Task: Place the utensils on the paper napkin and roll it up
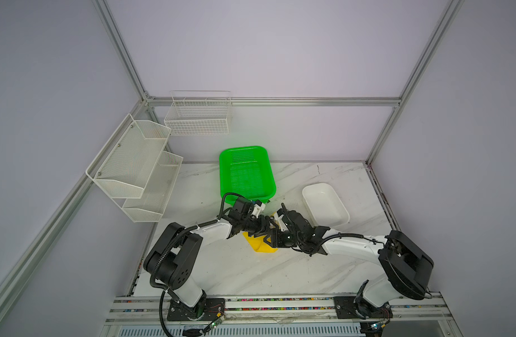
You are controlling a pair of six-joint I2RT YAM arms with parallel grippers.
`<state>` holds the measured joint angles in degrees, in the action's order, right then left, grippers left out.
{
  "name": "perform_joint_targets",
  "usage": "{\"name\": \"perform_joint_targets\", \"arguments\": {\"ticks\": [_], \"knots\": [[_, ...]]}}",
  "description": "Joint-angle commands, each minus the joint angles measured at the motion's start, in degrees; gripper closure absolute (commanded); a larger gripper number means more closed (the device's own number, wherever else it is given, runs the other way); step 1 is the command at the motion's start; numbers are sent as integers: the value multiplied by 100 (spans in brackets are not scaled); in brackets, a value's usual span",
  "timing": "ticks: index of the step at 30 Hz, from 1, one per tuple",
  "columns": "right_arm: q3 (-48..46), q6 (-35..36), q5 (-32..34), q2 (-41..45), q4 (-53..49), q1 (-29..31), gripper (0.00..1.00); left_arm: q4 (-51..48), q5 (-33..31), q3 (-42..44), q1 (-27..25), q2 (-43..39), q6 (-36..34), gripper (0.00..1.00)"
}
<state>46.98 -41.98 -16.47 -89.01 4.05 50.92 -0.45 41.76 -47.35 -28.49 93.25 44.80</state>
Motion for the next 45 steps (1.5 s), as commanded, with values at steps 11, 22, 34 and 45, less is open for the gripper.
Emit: {"name": "perform_joint_targets", "arguments": {"ticks": [11, 22, 34, 45], "knots": [[13, -142, 148, 55, 403, 5, 50, -814, 4, -445, -48, 94, -584, 50], [-40, -217, 200, 129, 473, -12, 50, -1207, -396, -516, -51, 61, -794, 78], [-176, -335, 380, 340, 662, -56, 51, -648, -320, -293, -26, -239, -468, 72], [-57, -317, 305, 126, 787, -121, 51, 261, 51, 12, 140, -330, 43, 50]]}}
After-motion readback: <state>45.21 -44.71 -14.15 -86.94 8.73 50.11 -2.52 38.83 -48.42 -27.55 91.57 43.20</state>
